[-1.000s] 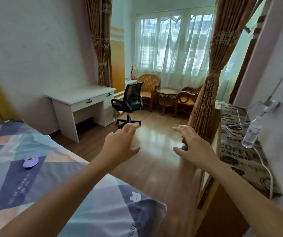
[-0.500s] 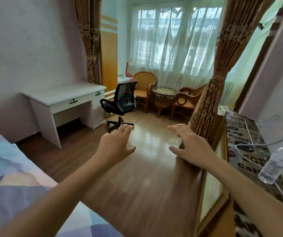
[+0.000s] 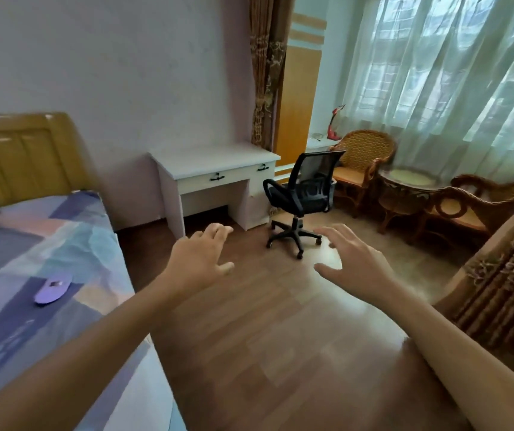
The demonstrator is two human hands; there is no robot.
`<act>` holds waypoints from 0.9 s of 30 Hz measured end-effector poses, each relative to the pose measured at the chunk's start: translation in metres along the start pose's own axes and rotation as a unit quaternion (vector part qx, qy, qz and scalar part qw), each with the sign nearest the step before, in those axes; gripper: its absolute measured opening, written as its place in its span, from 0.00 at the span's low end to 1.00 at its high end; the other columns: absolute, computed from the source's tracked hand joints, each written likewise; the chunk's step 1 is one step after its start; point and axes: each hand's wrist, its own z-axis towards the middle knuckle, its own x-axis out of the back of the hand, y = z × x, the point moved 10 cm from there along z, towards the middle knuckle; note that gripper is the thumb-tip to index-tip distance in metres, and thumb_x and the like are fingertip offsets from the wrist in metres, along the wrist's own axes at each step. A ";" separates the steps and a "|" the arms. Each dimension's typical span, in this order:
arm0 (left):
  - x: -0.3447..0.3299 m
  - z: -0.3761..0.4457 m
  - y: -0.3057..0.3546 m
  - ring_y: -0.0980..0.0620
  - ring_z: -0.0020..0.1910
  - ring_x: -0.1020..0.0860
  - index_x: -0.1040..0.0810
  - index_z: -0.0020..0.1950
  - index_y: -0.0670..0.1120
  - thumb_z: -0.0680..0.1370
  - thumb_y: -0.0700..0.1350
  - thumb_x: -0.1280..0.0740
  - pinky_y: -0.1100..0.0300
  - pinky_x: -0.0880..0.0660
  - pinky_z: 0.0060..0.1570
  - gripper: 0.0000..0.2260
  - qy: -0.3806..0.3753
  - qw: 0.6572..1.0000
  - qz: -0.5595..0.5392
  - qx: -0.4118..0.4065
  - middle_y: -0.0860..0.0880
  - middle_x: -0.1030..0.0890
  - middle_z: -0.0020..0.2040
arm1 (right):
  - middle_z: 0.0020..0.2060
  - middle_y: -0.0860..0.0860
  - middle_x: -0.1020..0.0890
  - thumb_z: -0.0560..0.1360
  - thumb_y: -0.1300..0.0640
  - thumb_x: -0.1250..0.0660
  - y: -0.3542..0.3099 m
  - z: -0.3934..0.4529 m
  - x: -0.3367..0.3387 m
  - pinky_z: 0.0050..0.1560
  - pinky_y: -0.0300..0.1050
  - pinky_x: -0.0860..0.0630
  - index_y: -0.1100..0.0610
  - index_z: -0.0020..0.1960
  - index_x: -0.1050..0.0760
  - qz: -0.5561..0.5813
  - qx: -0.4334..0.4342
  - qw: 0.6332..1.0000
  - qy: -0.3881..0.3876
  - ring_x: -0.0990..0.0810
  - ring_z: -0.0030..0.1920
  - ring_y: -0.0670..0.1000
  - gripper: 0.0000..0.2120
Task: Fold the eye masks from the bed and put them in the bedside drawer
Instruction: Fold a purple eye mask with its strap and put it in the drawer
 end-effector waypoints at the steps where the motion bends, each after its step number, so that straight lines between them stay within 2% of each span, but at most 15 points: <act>1: -0.005 0.007 -0.010 0.51 0.59 0.24 0.42 0.74 0.53 0.74 0.61 0.37 0.57 0.28 0.47 0.32 -0.003 1.000 0.005 0.013 0.53 0.33 0.71 | 0.63 0.41 0.31 0.71 0.47 0.33 -0.001 0.016 -0.008 0.34 0.37 0.33 0.41 0.68 0.37 0.002 0.020 1.000 -0.006 0.23 0.52 0.47 0.27; 8: -0.041 0.072 -0.095 0.51 0.58 0.23 0.40 0.73 0.55 0.73 0.63 0.37 0.60 0.28 0.48 0.31 0.002 0.991 0.052 0.121 0.54 0.32 0.70 | 0.65 0.41 0.32 0.72 0.45 0.34 0.007 0.138 -0.060 0.41 0.44 0.21 0.42 0.69 0.39 0.026 0.120 0.992 -0.031 0.21 0.50 0.46 0.28; 12: -0.062 0.120 -0.142 0.49 0.62 0.26 0.39 0.73 0.54 0.74 0.62 0.37 0.55 0.27 0.54 0.30 -0.006 0.986 0.055 0.159 0.53 0.32 0.71 | 0.67 0.41 0.33 0.73 0.46 0.34 0.004 0.227 -0.091 0.43 0.47 0.20 0.42 0.70 0.40 0.044 0.161 0.985 -0.048 0.20 0.49 0.47 0.28; 16: -0.072 0.155 -0.181 0.49 0.63 0.27 0.38 0.72 0.54 0.74 0.60 0.36 0.53 0.28 0.56 0.28 0.004 0.980 0.037 0.194 0.54 0.32 0.70 | 0.66 0.40 0.33 0.74 0.46 0.34 -0.022 0.307 -0.125 0.46 0.45 0.22 0.41 0.70 0.39 0.095 0.192 0.975 -0.058 0.23 0.55 0.43 0.28; 19: -0.085 0.165 -0.212 0.50 0.61 0.26 0.36 0.71 0.54 0.74 0.60 0.36 0.56 0.28 0.53 0.27 0.013 0.970 0.032 0.240 0.54 0.30 0.68 | 0.65 0.38 0.33 0.73 0.45 0.34 -0.056 0.358 -0.160 0.45 0.44 0.25 0.39 0.69 0.40 0.135 0.240 0.957 -0.088 0.24 0.55 0.39 0.27; 22: -0.109 0.166 -0.252 0.50 0.61 0.25 0.37 0.71 0.54 0.75 0.60 0.36 0.56 0.26 0.53 0.27 -0.001 0.954 0.030 0.297 0.54 0.31 0.69 | 0.66 0.38 0.33 0.73 0.45 0.34 -0.097 0.406 -0.203 0.44 0.45 0.24 0.40 0.70 0.40 0.146 0.301 0.934 -0.122 0.23 0.54 0.41 0.28; 27: -0.142 0.157 -0.325 0.51 0.63 0.27 0.38 0.71 0.55 0.75 0.60 0.37 0.54 0.26 0.53 0.26 -0.023 0.905 0.046 0.423 0.55 0.33 0.71 | 0.68 0.41 0.33 0.74 0.45 0.35 -0.168 0.475 -0.283 0.42 0.39 0.26 0.42 0.71 0.41 0.160 0.414 0.879 -0.174 0.23 0.57 0.43 0.28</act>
